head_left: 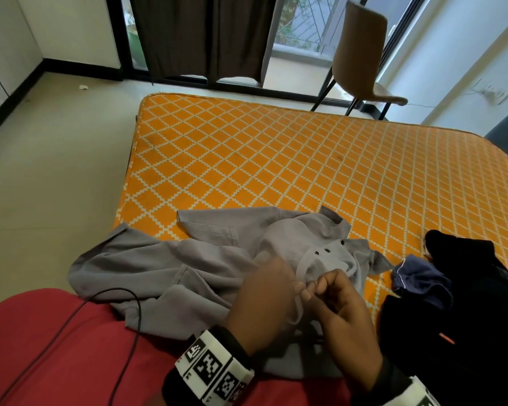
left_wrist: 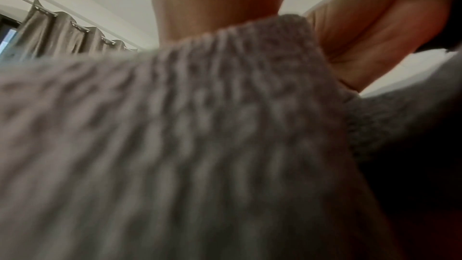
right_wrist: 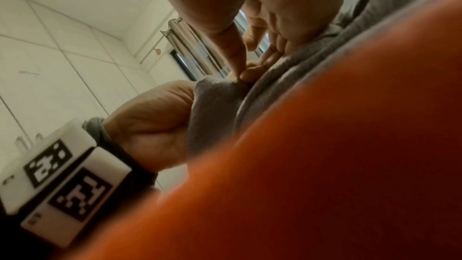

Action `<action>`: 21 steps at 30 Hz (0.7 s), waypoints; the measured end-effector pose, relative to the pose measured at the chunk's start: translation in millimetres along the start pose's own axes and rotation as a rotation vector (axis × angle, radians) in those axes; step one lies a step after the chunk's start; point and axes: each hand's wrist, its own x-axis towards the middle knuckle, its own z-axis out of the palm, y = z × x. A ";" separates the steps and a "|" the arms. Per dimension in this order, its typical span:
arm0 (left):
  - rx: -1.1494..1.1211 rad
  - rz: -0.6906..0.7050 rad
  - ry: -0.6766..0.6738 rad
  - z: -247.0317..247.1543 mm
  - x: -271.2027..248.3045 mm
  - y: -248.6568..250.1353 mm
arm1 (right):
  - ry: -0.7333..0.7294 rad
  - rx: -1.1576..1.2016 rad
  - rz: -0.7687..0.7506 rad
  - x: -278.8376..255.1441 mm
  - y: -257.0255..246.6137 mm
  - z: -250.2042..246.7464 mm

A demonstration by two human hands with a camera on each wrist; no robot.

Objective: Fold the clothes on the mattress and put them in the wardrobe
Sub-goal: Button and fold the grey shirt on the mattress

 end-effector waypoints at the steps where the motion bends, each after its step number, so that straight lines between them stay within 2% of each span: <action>1: 0.005 0.016 -0.006 0.9 -0.2 -0.4 | -0.017 0.064 0.047 1.0 -2.2 -0.5; 7: -0.075 0.034 -0.032 -0.5 1.8 2.0 | -0.075 0.384 0.271 8.3 -4.8 -4.8; 11: -0.161 -0.051 -0.021 -0.5 5.1 0.7 | -0.062 0.518 0.305 9.4 -6.0 -2.0; 15: -0.247 -0.144 -0.041 -5.6 6.2 3.2 | -0.001 0.498 0.279 8.5 -1.3 -0.3; 21: -0.169 -0.140 -0.021 -14.4 5.8 2.3 | 0.063 0.335 0.242 7.1 0.4 0.5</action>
